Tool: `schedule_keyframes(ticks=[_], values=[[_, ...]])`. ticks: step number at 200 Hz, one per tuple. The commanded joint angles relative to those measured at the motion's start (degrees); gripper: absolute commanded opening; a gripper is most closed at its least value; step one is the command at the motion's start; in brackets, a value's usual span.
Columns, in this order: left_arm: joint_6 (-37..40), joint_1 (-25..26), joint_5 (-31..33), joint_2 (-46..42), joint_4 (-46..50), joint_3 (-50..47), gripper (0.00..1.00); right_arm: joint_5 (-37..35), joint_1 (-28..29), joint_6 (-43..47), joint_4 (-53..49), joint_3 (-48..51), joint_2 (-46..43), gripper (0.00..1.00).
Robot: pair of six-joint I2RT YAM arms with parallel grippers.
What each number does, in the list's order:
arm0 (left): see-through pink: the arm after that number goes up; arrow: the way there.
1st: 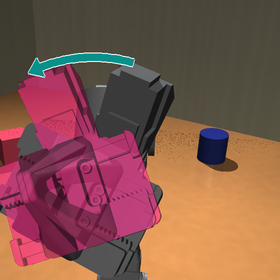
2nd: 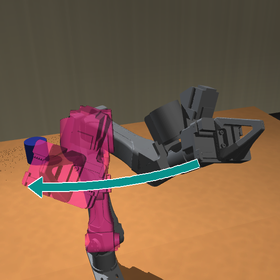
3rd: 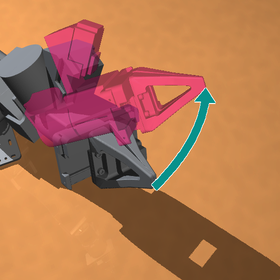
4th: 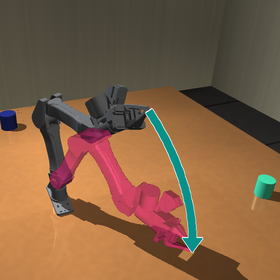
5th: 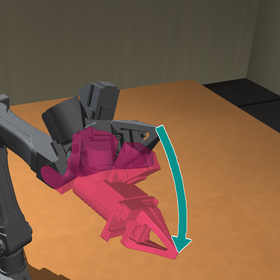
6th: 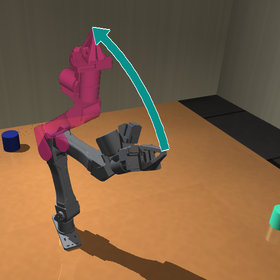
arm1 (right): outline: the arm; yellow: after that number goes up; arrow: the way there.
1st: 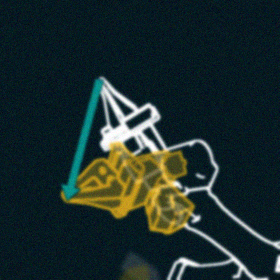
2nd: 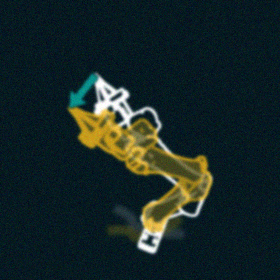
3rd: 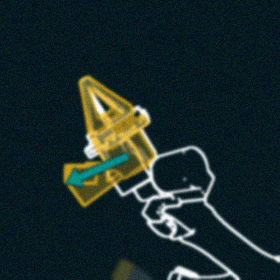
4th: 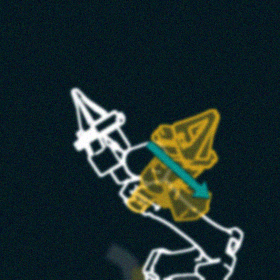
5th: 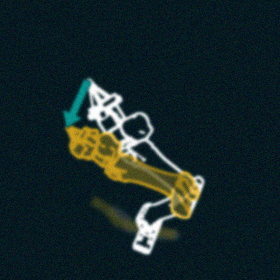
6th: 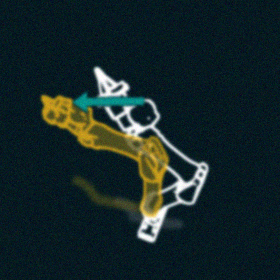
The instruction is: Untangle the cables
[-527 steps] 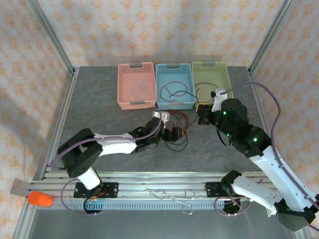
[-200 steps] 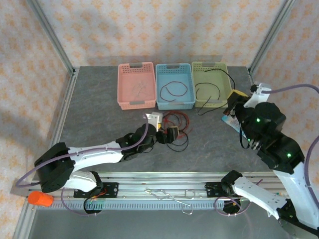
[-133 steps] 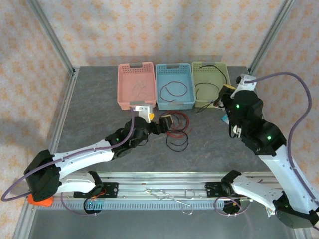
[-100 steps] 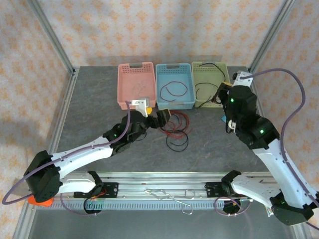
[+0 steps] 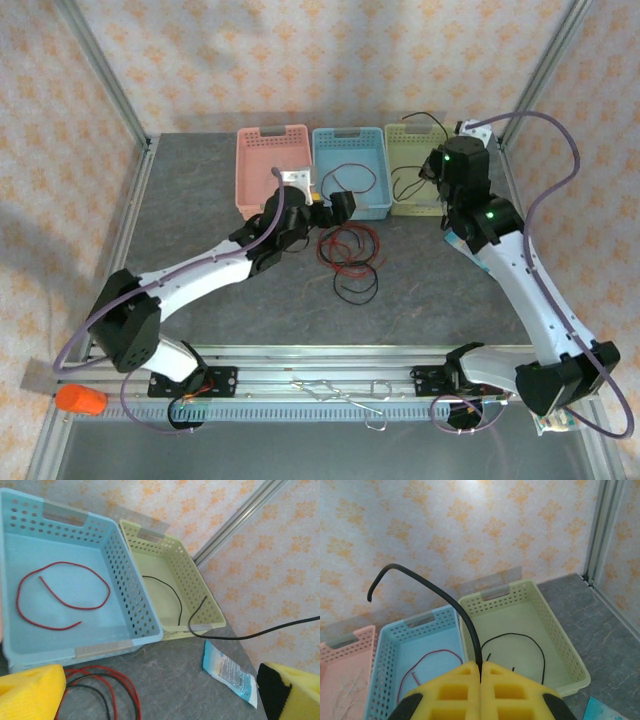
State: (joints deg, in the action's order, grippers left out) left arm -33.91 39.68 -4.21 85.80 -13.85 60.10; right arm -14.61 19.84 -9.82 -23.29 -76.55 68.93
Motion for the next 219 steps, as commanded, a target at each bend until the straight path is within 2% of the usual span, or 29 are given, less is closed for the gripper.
schedule_keyframes(ticks=[1, 54, 100, 163, 189, 219], values=[[2.1, -0.5, -3.2, 3.0, 1.7, 5.8, 0.99, 2.8, -2.4, -0.4, 4.5, -3.0, 2.4, 0.0], [2.8, -0.7, -7.2, 11.7, 2.2, 16.8, 0.99, 8.5, -9.0, -2.6, 6.7, -7.6, 10.3, 0.0], [2.9, -0.7, -9.2, 19.1, 3.3, 26.9, 0.99, 10.5, -13.3, -5.3, 8.8, -13.3, 19.0, 0.0], [4.8, -0.7, -11.1, 29.1, 9.1, 40.3, 0.99, 11.3, -15.7, -4.5, 5.3, -31.1, 36.5, 0.0], [4.7, -0.7, -11.7, 30.1, 9.6, 41.1, 0.99, 11.8, -16.1, -3.3, 4.2, -36.6, 42.5, 0.0], [4.2, -0.6, -11.5, 28.6, 7.5, 36.1, 0.99, 11.9, -16.2, -2.7, -0.7, -41.3, 48.0, 0.0]])
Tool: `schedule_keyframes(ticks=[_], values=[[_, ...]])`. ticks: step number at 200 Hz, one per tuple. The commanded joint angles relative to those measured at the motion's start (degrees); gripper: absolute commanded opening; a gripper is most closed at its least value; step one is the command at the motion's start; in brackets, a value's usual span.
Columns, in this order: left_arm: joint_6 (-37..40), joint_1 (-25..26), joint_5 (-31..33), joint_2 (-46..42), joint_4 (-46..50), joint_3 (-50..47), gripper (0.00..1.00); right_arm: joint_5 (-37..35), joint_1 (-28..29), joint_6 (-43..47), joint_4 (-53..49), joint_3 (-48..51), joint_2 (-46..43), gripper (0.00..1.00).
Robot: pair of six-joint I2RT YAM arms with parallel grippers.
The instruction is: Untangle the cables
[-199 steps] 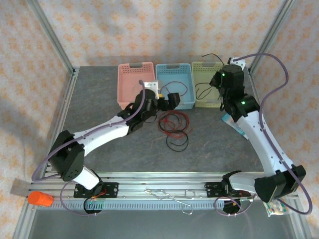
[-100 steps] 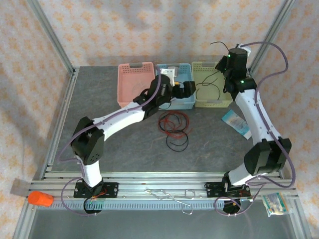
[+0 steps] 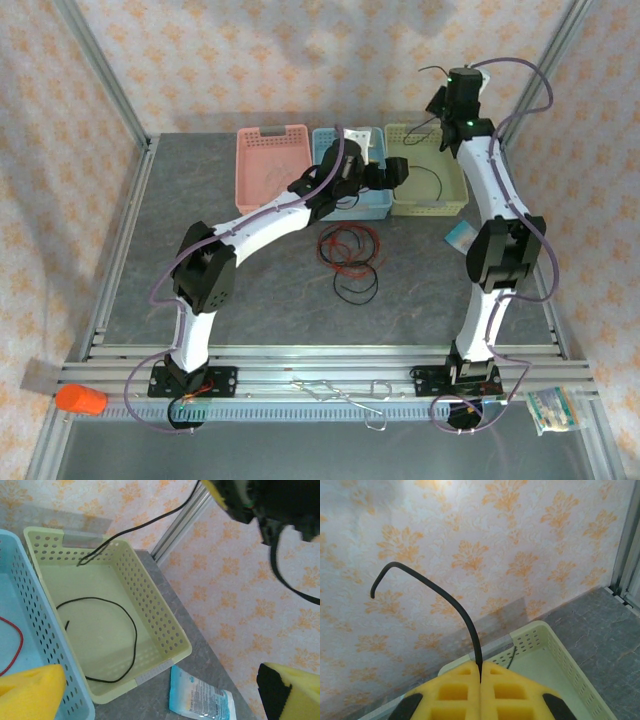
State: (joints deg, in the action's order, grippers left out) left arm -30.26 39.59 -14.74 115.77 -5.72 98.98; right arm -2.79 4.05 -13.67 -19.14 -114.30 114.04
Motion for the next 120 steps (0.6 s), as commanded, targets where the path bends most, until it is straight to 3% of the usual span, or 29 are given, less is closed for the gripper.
schedule_keyframes(ticks=[1, 67, 120], values=[[0.5, -0.6, -0.9, -1.4, -0.7, -3.0, 0.99, 0.1, -0.5, 1.1, -5.0, -3.6, 2.9, 0.0], [0.4, -0.1, -1.6, -3.5, -3.4, -10.6, 0.99, -3.4, -0.7, -1.5, -6.3, 8.9, 1.1, 0.0], [1.8, 1.4, -0.7, -3.0, -2.9, -12.2, 0.99, -1.3, -2.7, -2.8, -7.3, 14.7, 2.9, 0.0]])
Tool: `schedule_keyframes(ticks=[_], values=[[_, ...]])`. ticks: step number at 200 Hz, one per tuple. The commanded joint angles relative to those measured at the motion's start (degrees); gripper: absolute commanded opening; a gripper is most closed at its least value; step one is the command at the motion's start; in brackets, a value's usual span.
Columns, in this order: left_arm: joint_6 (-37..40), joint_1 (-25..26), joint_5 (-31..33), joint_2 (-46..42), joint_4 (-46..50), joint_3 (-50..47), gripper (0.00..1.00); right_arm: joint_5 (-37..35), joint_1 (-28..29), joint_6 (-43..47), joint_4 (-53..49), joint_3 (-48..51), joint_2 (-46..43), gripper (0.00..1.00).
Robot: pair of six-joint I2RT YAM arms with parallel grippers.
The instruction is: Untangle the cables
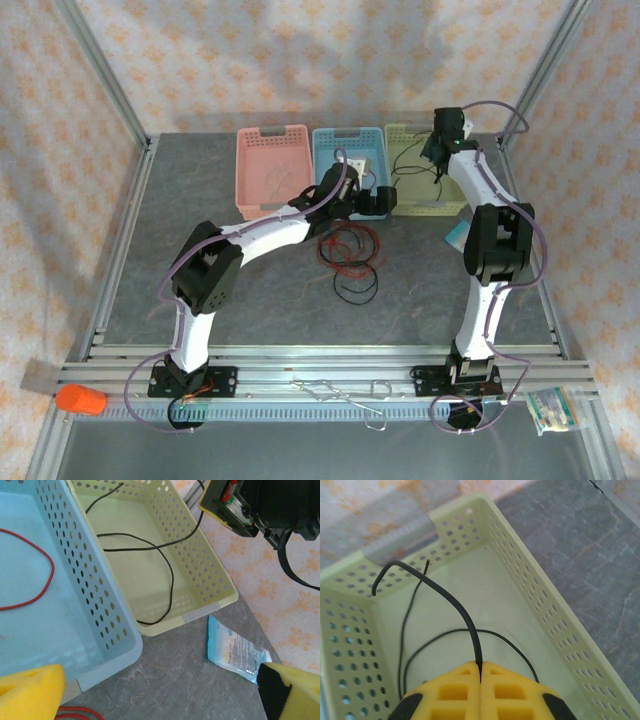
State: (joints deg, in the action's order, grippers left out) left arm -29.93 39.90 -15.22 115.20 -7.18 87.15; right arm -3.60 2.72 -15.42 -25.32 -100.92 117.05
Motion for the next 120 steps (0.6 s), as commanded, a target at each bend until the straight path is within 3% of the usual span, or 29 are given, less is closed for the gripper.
schedule_keyframes(ticks=[1, 36, 68, 120], values=[[1.5, 1.1, -0.2, -2.4, -1.4, -0.3, 0.99, -0.5, -1.4, -1.0, -1.1, 1.3, 0.0, 0.0], [2.6, 2.4, 0.2, -0.8, 0.5, 0.9, 0.99, -0.2, -1.6, 0.4, -2.8, -0.4, 2.5, 0.0], [3.4, 3.5, 1.9, -1.5, 1.1, 0.3, 0.99, 0.9, -1.6, 1.2, -3.3, -1.2, 2.2, 0.22], [4.7, 4.0, 6.2, -8.3, 2.1, -3.1, 0.99, -0.1, -1.6, 2.0, -3.6, 0.5, -3.7, 0.3]])
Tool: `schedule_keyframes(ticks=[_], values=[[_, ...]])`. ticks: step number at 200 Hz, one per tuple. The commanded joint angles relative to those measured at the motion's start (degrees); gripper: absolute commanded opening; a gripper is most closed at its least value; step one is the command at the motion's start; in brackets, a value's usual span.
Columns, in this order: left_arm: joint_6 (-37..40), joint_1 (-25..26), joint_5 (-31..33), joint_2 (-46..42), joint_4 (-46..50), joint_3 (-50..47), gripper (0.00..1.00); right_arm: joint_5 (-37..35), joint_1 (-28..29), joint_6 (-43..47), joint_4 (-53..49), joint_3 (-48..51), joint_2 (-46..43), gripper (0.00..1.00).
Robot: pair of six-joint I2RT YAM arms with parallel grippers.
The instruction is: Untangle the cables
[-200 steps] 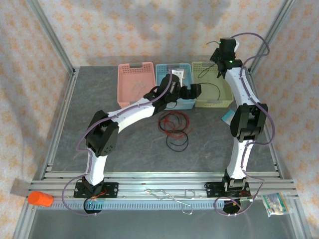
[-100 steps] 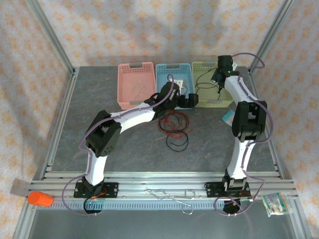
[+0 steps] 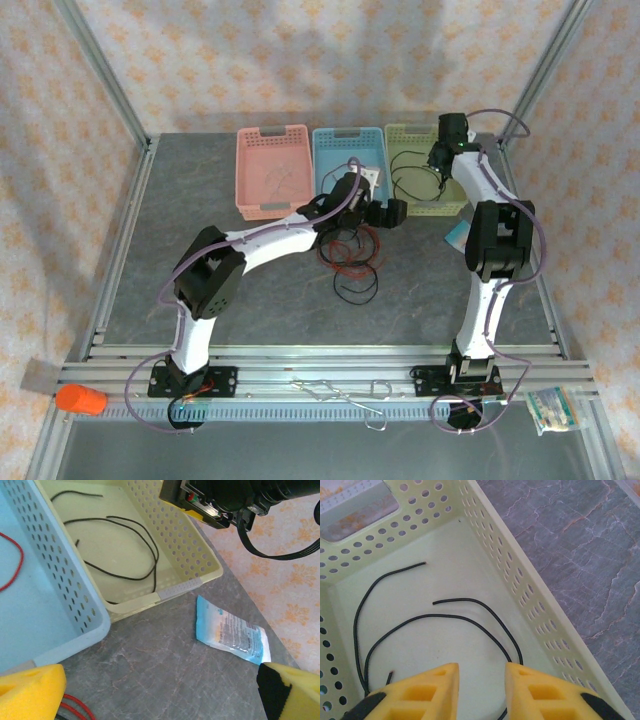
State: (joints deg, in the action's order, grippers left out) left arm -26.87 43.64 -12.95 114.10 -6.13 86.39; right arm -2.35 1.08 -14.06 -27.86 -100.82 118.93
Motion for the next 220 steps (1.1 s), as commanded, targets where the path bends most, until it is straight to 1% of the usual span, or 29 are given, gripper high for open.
schedule_keyframes(ticks=[1, 32, 53, 101, 116, 134, 160, 175, 179, 220], values=[[1.7, 0.4, 4.0, -7.4, 0.9, -2.5, 0.99, -1.3, 0.1, 0.5, -1.1, 0.6, -5.7, 0.3], [2.5, 1.4, 7.5, -13.3, 0.3, -7.6, 0.99, -0.4, 0.3, -1.5, 3.9, 11.1, -15.6, 0.3], [2.9, 2.6, 9.9, -16.9, 0.3, -11.7, 0.99, -0.3, 1.7, -3.0, 7.3, 19.3, -23.1, 0.29], [0.7, 4.2, 12.5, -25.7, -1.8, -24.9, 0.99, -1.7, 9.1, -4.0, 10.2, 34.3, -37.1, 0.28], [-0.6, 4.4, 12.9, -28.9, -3.0, -29.3, 0.99, -0.3, 11.5, -4.1, 11.6, 39.2, -41.3, 0.3], [-2.1, 4.7, 13.2, -31.9, -3.8, -33.9, 0.99, 0.1, 14.6, -5.9, 11.8, 44.5, -45.8, 0.29], [-3.7, 5.4, 14.3, -34.9, -4.2, -39.0, 0.99, 0.6, 19.6, -8.2, 10.8, 50.7, -50.6, 0.31], [-4.7, 5.9, 14.8, -36.0, -4.6, -41.4, 0.99, 0.9, 22.6, -10.7, 9.8, 53.5, -51.0, 0.31], [-5.0, 6.0, 14.8, -36.2, -4.9, -42.0, 0.99, 1.1, 23.2, -11.5, 9.6, 54.1, -52.5, 0.31], [-6.4, 6.2, 14.7, -37.6, -6.1, -46.4, 0.99, 0.4, 29.4, -17.2, 8.0, 59.0, -53.5, 0.33]])
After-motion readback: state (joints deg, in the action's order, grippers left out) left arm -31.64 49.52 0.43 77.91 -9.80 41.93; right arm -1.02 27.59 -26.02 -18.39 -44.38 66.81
